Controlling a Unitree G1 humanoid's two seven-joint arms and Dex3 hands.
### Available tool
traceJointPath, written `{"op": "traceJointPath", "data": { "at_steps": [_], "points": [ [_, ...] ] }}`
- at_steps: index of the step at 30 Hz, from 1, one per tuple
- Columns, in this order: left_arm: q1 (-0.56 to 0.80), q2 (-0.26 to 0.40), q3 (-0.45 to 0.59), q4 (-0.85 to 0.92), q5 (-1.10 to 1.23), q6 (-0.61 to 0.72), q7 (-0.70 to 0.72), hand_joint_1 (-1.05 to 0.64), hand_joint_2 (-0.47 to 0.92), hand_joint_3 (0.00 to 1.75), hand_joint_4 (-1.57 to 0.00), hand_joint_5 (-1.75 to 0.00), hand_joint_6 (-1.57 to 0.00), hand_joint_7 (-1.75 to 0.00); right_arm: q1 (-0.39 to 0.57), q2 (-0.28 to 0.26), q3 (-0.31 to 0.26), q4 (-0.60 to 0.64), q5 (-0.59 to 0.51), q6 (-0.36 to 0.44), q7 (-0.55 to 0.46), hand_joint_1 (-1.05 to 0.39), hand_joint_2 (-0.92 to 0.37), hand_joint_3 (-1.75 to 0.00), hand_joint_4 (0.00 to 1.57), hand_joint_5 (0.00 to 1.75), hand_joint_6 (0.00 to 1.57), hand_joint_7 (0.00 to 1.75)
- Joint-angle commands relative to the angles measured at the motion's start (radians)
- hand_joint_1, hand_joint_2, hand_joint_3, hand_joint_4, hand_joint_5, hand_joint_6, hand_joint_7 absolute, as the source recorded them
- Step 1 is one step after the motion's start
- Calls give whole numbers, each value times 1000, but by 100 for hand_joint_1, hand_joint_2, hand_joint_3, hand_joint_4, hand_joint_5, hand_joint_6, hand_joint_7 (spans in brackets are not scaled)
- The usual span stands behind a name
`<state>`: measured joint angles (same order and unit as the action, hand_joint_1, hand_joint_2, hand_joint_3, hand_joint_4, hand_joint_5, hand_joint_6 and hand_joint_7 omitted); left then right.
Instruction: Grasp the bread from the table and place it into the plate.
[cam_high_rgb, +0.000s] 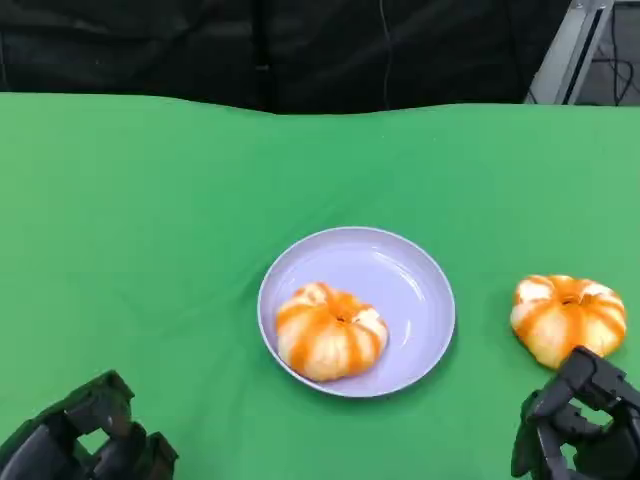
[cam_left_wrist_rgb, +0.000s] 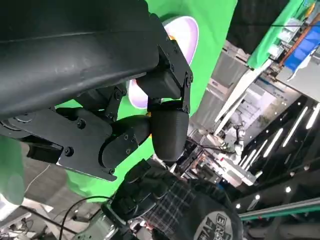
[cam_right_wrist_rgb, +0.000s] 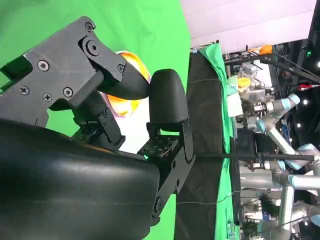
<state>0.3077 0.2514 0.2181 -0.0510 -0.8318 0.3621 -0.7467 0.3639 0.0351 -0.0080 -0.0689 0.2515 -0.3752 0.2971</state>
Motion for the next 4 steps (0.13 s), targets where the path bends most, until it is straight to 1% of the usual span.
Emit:
{"op": "traceJointPath", "data": {
  "at_steps": [1,4],
  "points": [
    [-5,0,15,-10,20,3,13,-15,71,94,-83,-175,-78,-164,-1,-10,-7,-9,11,4,0,-13,-51,-129,91,175,78,163],
    [-6,-4,17,-12,25,5,15,-15,71,94,-83,-175,-77,-165,-1,-11,-7,-10,12,7,1,-12,-51,-130,91,175,78,162]
  ]
}}
